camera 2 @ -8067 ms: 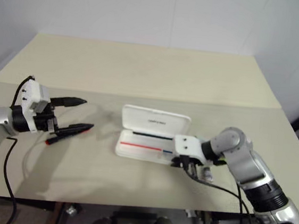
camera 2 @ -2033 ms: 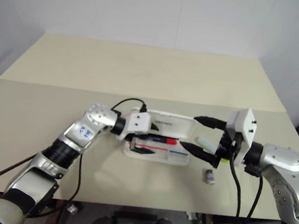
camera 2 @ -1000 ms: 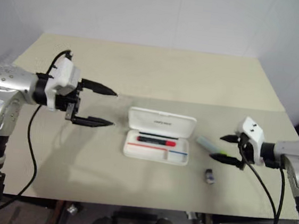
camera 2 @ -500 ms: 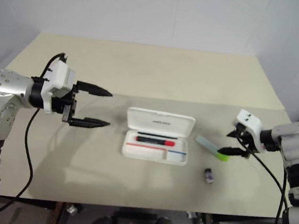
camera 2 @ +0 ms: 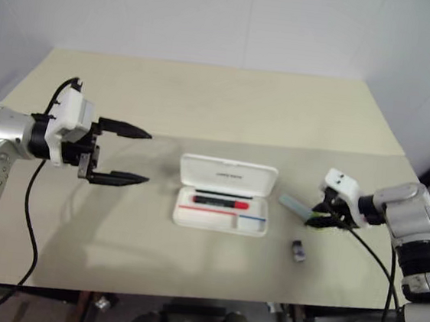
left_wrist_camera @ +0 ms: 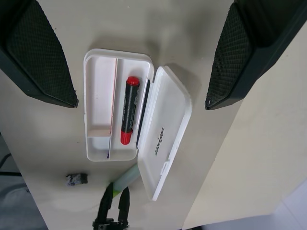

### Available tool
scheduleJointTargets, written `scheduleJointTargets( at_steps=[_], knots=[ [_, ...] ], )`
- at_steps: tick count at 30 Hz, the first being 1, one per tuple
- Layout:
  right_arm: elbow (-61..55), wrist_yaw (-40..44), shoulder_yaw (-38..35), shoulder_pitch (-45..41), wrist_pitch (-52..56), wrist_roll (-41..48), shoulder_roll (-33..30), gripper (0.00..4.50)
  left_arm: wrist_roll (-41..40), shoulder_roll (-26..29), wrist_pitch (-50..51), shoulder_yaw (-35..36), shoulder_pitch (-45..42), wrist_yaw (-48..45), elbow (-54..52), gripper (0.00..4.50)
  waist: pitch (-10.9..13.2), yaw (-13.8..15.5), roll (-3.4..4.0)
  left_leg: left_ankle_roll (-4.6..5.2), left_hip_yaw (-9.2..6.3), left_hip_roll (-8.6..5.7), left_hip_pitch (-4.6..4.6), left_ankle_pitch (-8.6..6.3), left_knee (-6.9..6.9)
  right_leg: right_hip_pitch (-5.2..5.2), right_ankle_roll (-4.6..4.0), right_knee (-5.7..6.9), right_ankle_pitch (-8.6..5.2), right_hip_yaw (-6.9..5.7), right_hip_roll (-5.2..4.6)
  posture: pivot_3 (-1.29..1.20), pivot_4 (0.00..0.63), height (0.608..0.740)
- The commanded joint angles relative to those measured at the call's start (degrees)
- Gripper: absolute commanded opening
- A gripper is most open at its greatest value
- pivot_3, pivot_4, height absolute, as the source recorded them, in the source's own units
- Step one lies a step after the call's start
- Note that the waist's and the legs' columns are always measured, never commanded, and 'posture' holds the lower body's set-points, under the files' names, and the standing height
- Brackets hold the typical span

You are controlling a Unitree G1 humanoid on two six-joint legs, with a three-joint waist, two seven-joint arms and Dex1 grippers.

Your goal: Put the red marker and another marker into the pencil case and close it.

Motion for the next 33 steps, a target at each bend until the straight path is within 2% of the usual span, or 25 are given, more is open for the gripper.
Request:
scheduleJointTargets(
  at_steps=[1,8,15,21,27,33],
  knots=[
    [0.16,-0.42,-0.52,0.38,-0.12,-0.43,0.56,1.09,-1.09,0.83,-1.27,0.79,-0.08,-0.89,-0.32,4.50,-0.02,-0.08,-0.03,0.00,0.00,0.00,0.00,0.00,0.01,0.00,0.00,0.00,0.00,0.00,0.00,0.00,0.150,0.740],
    [-0.55,0.83,-3.32,-0.87,-1.53,1.06,-1.98,1.09,-0.34,0.04,-2.32,-0.09,0.08,-1.01,0.39,4.50,-0.01,-0.06,-0.03,0.00,0.02,0.00,0.00,0.00,0.04,0.01,0.02,0.03,0.01,0.02,0.00,0.00,0.150,0.740],
    [-1.72,7.27,-5.71,-1.16,-8.38,2.29,-8.69,1.09,0.07,0.14,-3.87,-0.63,0.57,-1.19,1.54,4.50,0.12,0.06,0.19,0.01,0.08,0.00,0.00,-0.01,-0.02,-0.02,0.04,-0.02,-0.01,0.07,0.00,0.00,0.150,0.740],
    [-19.41,14.07,-6.71,3.81,-1.20,8.90,-13.15,1.09,0.78,0.22,-5.94,-1.17,1.60,-1.43,3.07,4.50,0.13,-0.21,0.22,0.00,0.10,0.01,0.01,-0.02,-0.02,-0.03,0.04,0.01,-0.01,0.11,0.00,0.00,0.150,0.740],
    [-37.60,7.83,-4.24,5.50,9.92,14.72,-8.90,1.09,4.05,1.71,-11.27,-1.94,5.17,-2.22,4.79,4.50,0.14,-0.23,0.23,0.00,0.12,0.03,0.07,-0.02,0.05,-0.07,0.02,0.21,-0.02,0.15,0.01,0.00,0.150,0.740],
    [-45.09,1.20,-0.92,4.53,17.27,15.63,-2.40,1.09,4.15,2.36,-11.87,-0.58,7.78,-1.99,4.54,4.50,0.14,0.22,0.22,0.00,0.14,0.02,-0.01,-0.03,0.10,-0.16,0.00,0.25,-0.03,0.16,-0.01,0.00,0.150,0.740]
  ],
)
